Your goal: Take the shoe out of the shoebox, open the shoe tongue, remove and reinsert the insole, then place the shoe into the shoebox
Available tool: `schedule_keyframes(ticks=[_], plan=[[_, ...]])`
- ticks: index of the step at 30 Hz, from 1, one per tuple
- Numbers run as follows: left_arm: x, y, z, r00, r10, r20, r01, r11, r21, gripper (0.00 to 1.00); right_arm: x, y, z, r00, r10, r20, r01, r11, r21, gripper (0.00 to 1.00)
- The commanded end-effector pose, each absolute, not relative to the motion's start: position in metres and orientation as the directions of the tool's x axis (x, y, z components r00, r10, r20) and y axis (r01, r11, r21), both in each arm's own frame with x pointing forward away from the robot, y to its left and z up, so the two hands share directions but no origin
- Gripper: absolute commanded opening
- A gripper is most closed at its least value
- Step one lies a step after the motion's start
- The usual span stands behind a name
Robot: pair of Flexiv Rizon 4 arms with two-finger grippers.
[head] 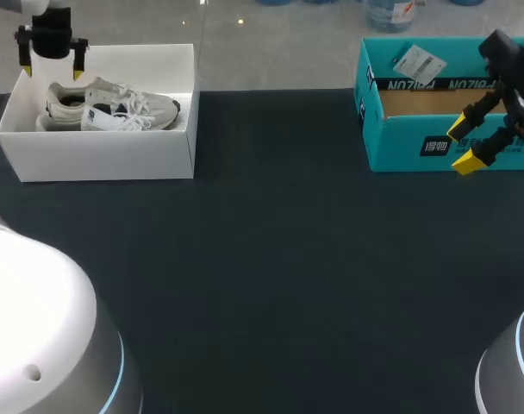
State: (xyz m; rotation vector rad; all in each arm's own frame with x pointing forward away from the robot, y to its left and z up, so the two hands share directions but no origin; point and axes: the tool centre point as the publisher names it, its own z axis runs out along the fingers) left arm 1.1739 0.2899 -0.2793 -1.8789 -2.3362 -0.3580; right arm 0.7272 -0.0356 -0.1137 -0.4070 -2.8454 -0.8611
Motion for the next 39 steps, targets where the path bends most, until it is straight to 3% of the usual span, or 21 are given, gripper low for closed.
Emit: schedule_keyframes(ticks=[1,13,39], plan=[[1.137,0.290,-0.251,-0.193,0.965,0.178,0.978,0.174,0.116,1.00,0.729,-0.035,-0.114,-0.953,0.215,0.212,0.296,0.801,0.520,1.00],[1.083,0.291,-0.251,-0.021,0.994,0.109,0.996,0.011,0.091,1.00,0.729,-0.035,-0.114,-0.953,0.215,0.212,0.296,0.801,0.520,1.00],[1.049,0.296,-0.304,0.046,0.994,0.102,0.999,-0.049,0.023,1.00,0.729,-0.035,-0.114,-0.953,0.215,0.212,0.296,0.801,0.520,1.00]])
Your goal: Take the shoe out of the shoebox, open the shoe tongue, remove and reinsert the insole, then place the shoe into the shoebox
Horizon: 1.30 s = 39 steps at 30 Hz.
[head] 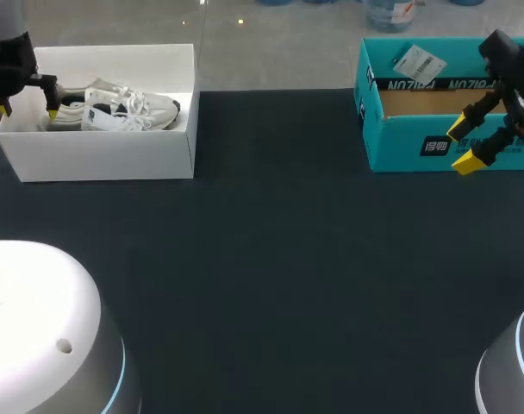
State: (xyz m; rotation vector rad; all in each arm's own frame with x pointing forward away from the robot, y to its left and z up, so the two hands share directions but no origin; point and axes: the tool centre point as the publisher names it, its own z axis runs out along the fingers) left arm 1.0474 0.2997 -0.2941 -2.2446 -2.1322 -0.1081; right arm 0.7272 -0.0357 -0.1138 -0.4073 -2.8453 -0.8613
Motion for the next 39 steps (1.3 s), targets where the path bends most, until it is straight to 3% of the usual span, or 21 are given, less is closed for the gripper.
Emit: schedule_keyframes(ticks=[1,33,38,39], plan=[[1.049,0.296,-0.306,0.049,0.994,0.095,0.999,-0.050,0.015,1.00,0.729,-0.035,-0.114,-0.953,0.215,0.212,0.296,0.801,0.520,1.00],[1.074,0.295,-0.339,-0.001,0.997,0.083,0.999,0.004,-0.036,0.98,0.729,-0.035,-0.114,-0.953,0.215,0.212,0.296,0.801,0.520,1.00],[1.078,0.298,-0.344,-0.012,0.996,0.090,0.999,0.016,-0.035,0.87,0.729,-0.035,-0.114,-0.953,0.215,0.212,0.296,0.801,0.520,1.00],[1.078,0.298,-0.344,-0.013,0.996,0.090,0.999,0.015,-0.032,0.73,0.729,-0.035,-0.114,-0.953,0.215,0.212,0.296,0.801,0.520,1.00]])
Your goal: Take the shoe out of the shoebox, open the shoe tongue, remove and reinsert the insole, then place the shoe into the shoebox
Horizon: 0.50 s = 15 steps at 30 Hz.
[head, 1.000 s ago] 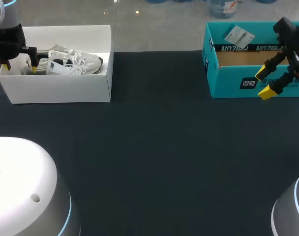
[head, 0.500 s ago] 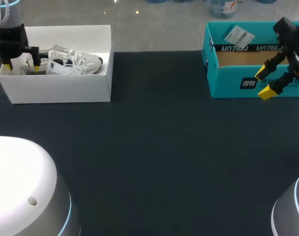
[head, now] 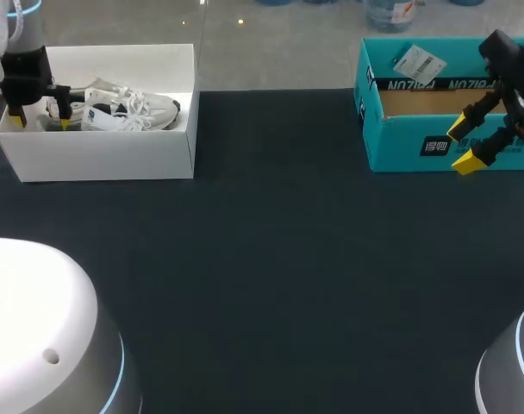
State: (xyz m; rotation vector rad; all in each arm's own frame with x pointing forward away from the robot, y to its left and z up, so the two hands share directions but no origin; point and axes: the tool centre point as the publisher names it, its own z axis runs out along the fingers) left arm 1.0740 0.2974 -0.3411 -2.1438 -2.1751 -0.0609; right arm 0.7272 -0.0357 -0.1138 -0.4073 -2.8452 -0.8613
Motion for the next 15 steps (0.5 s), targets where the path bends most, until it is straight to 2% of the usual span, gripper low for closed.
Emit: schedule_keyframes(ticks=[1,3,4,5,6,7,15], plan=[[1.078,0.298,-0.344,-0.012,0.996,0.090,0.999,0.015,-0.030,0.60,0.729,-0.035,-0.114,-0.953,0.215,0.212,0.296,0.801,0.520,1.00],[1.079,0.298,-0.346,-0.013,0.996,0.088,0.999,0.015,-0.028,0.40,0.729,-0.035,-0.114,-0.953,0.215,0.212,0.296,0.801,0.520,1.00],[1.079,0.298,-0.346,-0.013,0.996,0.087,1.000,0.015,-0.028,0.33,0.729,-0.035,-0.114,-0.953,0.215,0.212,0.296,0.801,0.520,1.00],[1.079,0.298,-0.348,-0.014,0.996,0.085,0.999,0.016,-0.027,0.15,0.729,-0.035,-0.114,-0.953,0.215,0.212,0.296,0.801,0.520,1.00],[1.079,0.298,-0.349,-0.014,0.996,0.084,0.999,0.016,-0.027,0.03,0.729,-0.035,-0.114,-0.953,0.215,0.212,0.296,0.801,0.520,1.00],[1.079,0.298,-0.350,-0.013,0.997,0.083,1.000,0.015,-0.028,0.00,0.729,-0.035,-0.114,-0.953,0.215,0.212,0.296,0.801,0.520,1.00],[1.076,0.299,-0.355,-0.006,0.996,0.084,0.999,0.009,-0.036,0.00,0.729,-0.035,-0.114,-0.953,0.215,0.212,0.296,0.801,0.520,1.00]])
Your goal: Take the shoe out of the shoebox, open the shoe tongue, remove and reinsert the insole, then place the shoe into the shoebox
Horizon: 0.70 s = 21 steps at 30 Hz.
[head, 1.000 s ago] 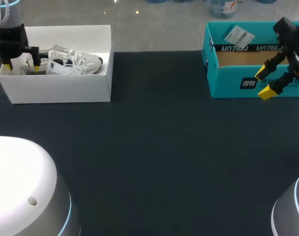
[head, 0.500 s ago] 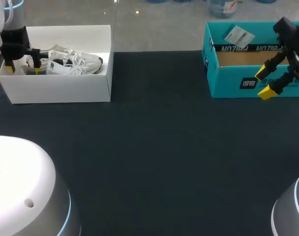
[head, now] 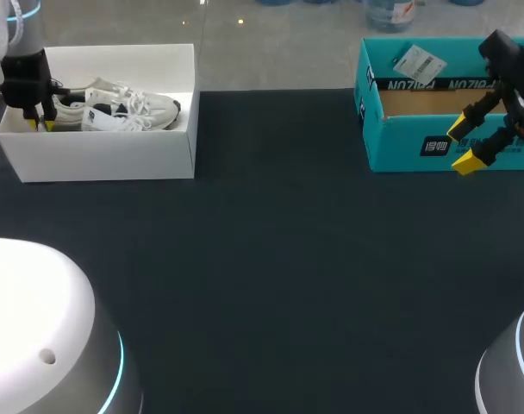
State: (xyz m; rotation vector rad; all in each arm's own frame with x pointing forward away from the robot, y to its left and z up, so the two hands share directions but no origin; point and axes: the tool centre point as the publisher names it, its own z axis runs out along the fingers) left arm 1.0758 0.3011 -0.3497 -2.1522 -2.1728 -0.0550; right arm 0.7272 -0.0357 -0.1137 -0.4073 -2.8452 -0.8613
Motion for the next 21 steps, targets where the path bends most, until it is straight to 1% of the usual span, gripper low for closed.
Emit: schedule_keyframes(ticks=[1,11,21], plan=[[1.076,0.299,-0.356,-0.006,0.996,0.085,0.999,0.009,-0.037,0.00,0.729,-0.035,-0.114,-0.953,0.215,0.212,0.296,0.801,0.520,1.00],[1.077,0.303,-0.354,-0.007,0.996,0.091,1.000,0.010,-0.029,0.00,0.729,-0.035,-0.114,-0.953,0.215,0.212,0.296,0.801,0.520,1.00],[1.081,0.302,-0.321,-0.025,0.999,0.043,1.000,0.024,0.013,0.00,0.729,-0.035,-0.114,-0.953,0.215,0.212,0.296,0.801,0.520,1.00]])
